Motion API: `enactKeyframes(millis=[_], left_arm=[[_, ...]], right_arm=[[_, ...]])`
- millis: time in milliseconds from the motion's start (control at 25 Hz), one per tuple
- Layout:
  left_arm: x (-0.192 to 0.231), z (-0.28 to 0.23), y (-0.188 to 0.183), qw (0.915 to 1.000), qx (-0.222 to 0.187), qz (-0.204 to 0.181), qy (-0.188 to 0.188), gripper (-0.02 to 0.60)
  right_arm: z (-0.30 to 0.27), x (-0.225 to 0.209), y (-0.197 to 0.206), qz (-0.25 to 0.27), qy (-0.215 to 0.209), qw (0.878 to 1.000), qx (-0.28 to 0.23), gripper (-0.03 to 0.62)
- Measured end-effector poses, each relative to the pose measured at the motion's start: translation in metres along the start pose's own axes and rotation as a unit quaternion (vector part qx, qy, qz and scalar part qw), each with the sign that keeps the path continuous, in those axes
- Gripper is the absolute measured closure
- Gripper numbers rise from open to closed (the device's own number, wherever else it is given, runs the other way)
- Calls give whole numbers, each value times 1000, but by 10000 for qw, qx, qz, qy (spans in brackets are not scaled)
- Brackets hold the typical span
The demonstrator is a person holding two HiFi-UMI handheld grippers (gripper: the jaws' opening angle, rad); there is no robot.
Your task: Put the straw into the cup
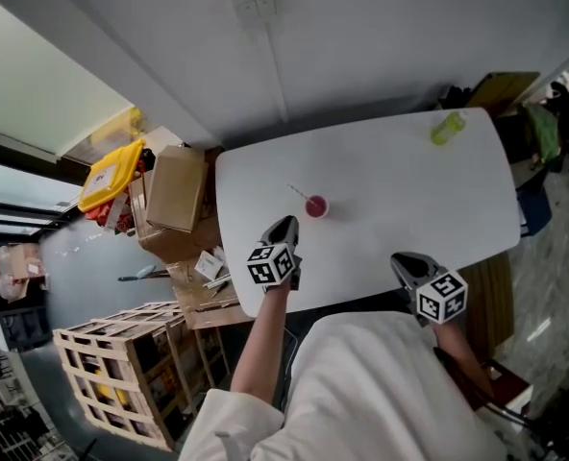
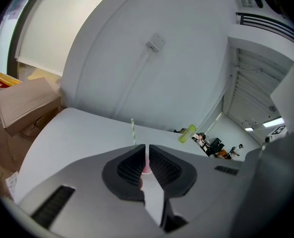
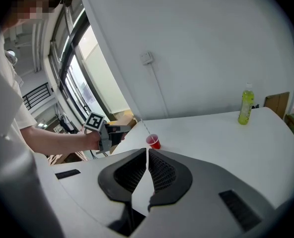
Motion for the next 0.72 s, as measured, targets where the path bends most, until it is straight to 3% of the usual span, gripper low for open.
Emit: enactKeyframes(millis=[160, 720], left_arm=[[-13, 16, 0, 10000, -28, -8, 1, 578], [-97, 94, 28, 9991, -326, 141, 249, 580]], right_arm=[[8, -1, 4, -179, -39, 9998, -126, 556], [67, -10, 27, -138, -387, 9988, -257, 556]])
Point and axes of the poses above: the fingertips, and each gripper's own axes: z backward along the fingers, x to its left, y out of its underside, the point moved 1 cm from there along z, backward along the fingers, and after that the axes turned 8 degrees about -x, right-handed, at the moved point
